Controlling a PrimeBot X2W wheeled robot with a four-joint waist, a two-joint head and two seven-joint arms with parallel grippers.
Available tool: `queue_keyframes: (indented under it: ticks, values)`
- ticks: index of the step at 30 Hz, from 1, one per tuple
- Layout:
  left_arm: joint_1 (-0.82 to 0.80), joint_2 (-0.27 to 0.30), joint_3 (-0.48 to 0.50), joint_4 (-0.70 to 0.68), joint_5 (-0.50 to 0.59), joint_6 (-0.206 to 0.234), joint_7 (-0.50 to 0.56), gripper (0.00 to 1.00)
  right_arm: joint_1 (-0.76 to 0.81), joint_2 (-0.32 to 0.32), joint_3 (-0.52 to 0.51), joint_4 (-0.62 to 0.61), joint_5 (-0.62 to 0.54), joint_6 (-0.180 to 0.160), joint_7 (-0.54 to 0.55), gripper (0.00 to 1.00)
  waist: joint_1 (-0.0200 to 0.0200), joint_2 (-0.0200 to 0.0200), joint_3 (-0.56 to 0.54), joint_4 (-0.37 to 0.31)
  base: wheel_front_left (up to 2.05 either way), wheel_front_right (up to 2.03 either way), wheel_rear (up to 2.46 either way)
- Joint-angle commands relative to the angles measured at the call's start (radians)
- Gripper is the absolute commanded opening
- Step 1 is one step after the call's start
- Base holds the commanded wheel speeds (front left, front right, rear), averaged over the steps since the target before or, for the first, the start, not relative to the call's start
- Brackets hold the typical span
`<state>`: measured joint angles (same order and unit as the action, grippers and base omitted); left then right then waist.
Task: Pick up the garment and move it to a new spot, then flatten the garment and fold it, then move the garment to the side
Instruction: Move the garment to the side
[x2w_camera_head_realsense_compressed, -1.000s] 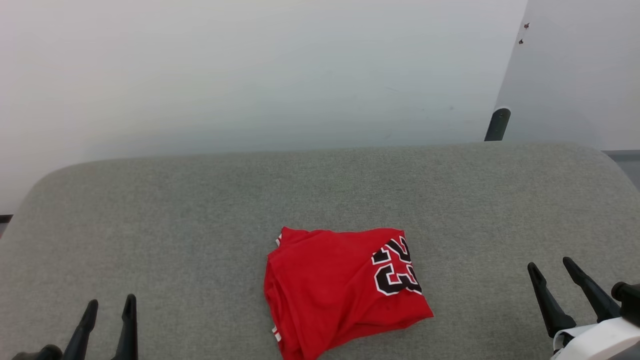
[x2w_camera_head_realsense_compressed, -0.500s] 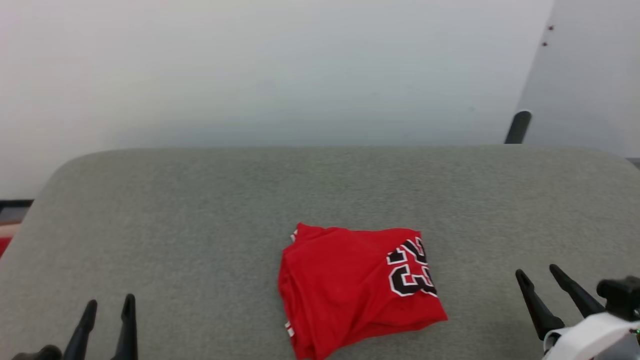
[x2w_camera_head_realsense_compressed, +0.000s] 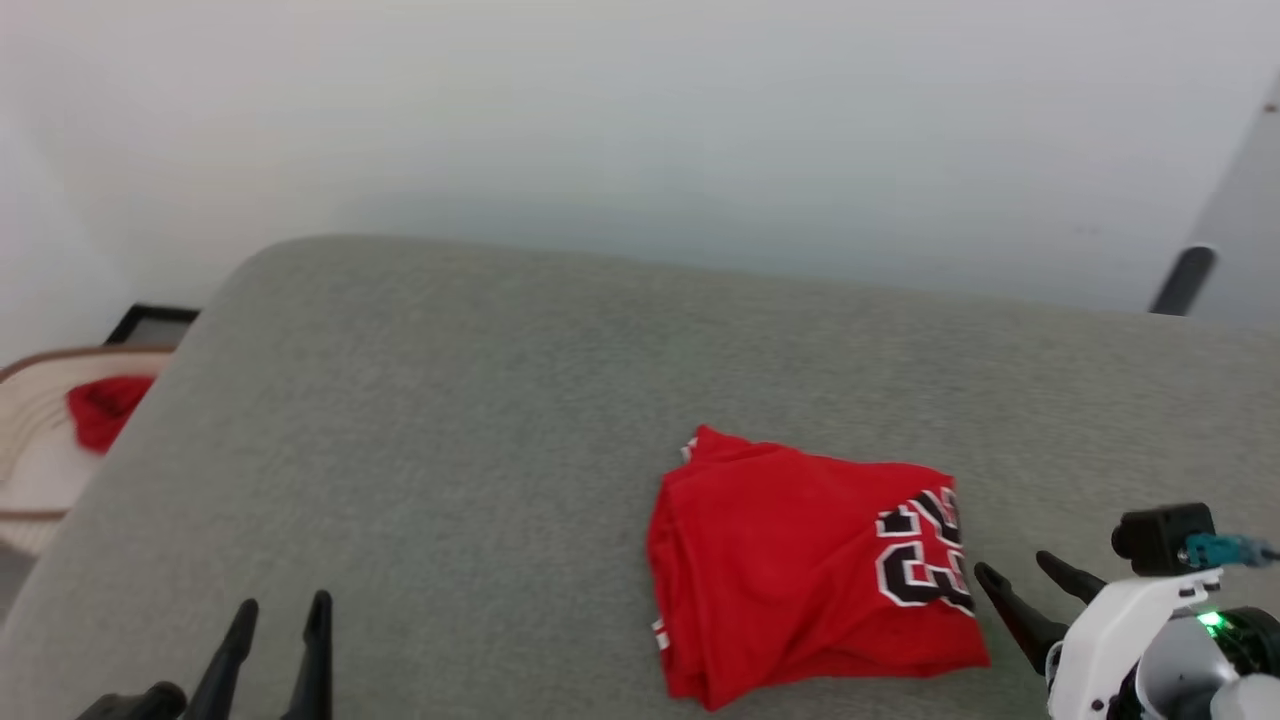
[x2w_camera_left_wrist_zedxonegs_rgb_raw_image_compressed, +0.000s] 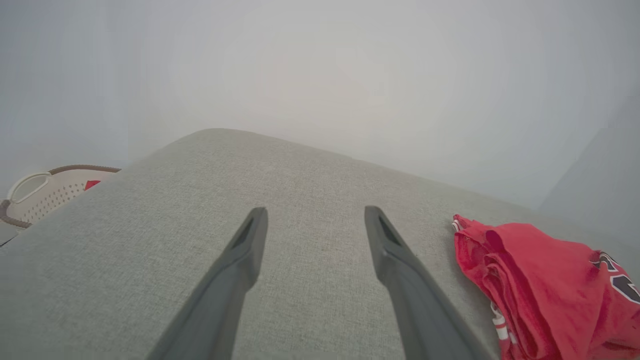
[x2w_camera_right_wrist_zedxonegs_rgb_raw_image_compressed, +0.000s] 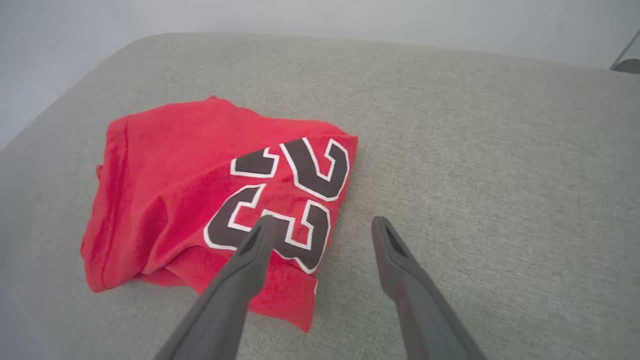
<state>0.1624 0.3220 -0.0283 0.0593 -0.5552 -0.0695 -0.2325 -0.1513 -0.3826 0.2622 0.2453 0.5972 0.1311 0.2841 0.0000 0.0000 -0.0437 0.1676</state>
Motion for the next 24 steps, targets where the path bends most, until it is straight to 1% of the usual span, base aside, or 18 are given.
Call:
queue_keyframes:
  ticks: [1,11,19,22,23,24]
  values:
    - [-0.017,-0.005,-0.006,-0.001,0.000,0.002,-0.002,1.00,-0.024,-0.003,-0.004,0.010,0.009,-0.001,0.028,1.00,0.0000,0.0000,0.041,0.057,0.00,0.00,0.00]
    - [-0.088,-0.049,-0.044,0.030,0.010,-0.014,-0.019,1.00,-0.122,-0.020,-0.037,0.053,-0.015,-0.001,0.186,1.00,0.0000,0.0000,0.158,0.136,0.00,0.00,0.00]
    - [-0.125,-0.081,-0.048,0.061,0.010,-0.026,-0.029,1.00,-0.155,0.006,-0.070,0.109,-0.010,-0.001,0.345,1.00,0.0000,0.0000,0.212,0.170,0.00,0.00,0.00]
    - [-0.129,-0.087,-0.044,0.067,0.009,-0.030,-0.030,1.00,-0.158,0.025,-0.081,0.125,-0.005,-0.001,0.378,1.00,0.0000,0.0000,0.219,0.173,0.00,0.00,0.00]
    - [-0.131,-0.090,-0.042,0.069,0.008,-0.031,-0.030,1.00,-0.157,0.034,-0.087,0.137,0.000,-0.001,0.398,0.92,0.0000,0.0000,0.221,0.174,0.00,0.00,0.00]
    - [-0.133,-0.092,-0.041,0.071,0.009,-0.034,-0.030,1.00,-0.158,0.042,-0.086,0.145,0.001,-0.001,0.420,0.09,0.0000,0.0000,0.223,0.175,0.00,0.00,0.00]
